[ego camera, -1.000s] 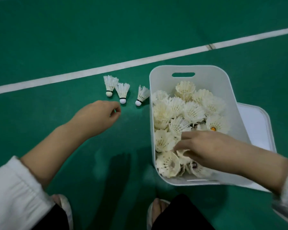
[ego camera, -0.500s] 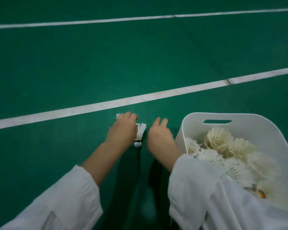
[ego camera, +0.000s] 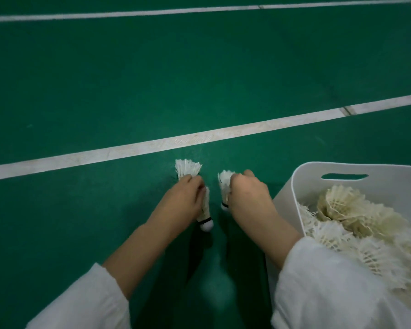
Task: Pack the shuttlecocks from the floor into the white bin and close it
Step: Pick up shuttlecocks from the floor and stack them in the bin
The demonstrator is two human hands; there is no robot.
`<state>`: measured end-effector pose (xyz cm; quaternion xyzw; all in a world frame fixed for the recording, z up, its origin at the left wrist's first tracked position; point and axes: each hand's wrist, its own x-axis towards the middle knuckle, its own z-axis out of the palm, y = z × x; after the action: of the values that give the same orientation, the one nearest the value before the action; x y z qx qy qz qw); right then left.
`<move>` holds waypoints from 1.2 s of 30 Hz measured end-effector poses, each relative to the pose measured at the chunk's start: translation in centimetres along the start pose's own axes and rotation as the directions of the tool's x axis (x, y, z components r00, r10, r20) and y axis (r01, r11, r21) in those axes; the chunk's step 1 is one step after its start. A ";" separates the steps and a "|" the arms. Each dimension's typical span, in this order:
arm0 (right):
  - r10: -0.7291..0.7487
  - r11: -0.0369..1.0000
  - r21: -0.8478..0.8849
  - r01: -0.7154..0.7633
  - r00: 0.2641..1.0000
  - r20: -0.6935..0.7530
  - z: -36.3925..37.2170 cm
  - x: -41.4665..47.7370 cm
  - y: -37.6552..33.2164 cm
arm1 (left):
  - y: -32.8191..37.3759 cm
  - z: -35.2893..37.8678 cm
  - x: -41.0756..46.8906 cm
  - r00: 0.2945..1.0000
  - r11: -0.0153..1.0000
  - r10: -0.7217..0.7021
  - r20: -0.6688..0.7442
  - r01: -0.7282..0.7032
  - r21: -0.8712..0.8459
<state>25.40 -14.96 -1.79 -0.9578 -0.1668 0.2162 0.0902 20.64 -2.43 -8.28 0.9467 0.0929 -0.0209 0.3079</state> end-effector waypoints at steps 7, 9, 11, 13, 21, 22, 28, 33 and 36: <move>-0.150 0.960 0.199 0.197 0.962 -0.226 -1.5 -1.7 0.4 | -2.9 -2.7 3.4 0.973 0.945 -0.232 -0.007 0.227 0.236; -0.141 0.953 0.235 0.188 0.969 -0.203 -1.3 -2.1 0.8 | -3.2 -2.1 3.6 0.957 0.941 -0.281 0.079 0.258 0.217; -0.144 0.947 0.259 0.188 0.973 -0.181 -1.3 -2.5 1.3 | -3.4 -1.6 3.1 0.956 0.944 -0.283 0.076 0.263 0.198; -0.147 0.940 0.284 0.191 0.975 -0.168 -1.4 -3.1 1.6 | -3.2 -1.7 2.0 0.959 0.946 -0.284 0.009 0.278 0.166; -0.045 0.795 0.604 0.057 0.998 -0.035 -4.7 -7.2 2.0 | 2.7 -6.1 -5.6 0.943 0.973 -0.221 -0.250 0.197 -0.117; -0.057 0.792 0.607 0.073 0.997 -0.047 -5.7 -8.0 1.9 | 3.9 -6.9 -6.7 0.933 0.972 -0.220 -0.286 0.185 -0.146; -0.108 0.841 0.505 0.193 0.975 -0.192 -13.4 -15.9 4.9 | 12.8 -10.4 -12.3 0.932 0.969 -0.102 -0.347 0.015 -0.246; -0.002 0.867 0.483 0.125 0.969 -0.247 -14.0 -22.6 11.6 | 19.0 -9.1 -15.8 0.973 0.963 0.036 -0.228 -0.094 -0.251; 0.033 0.897 0.434 0.089 0.964 -0.265 -11.4 -25.4 15.8 | 20.9 -6.8 -17.5 0.985 0.961 0.094 -0.143 -0.127 -0.245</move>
<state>13.33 -39.90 14.26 -0.9299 -0.1135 0.1165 0.3300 7.24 -17.84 11.00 0.9028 0.0617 0.0699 0.4199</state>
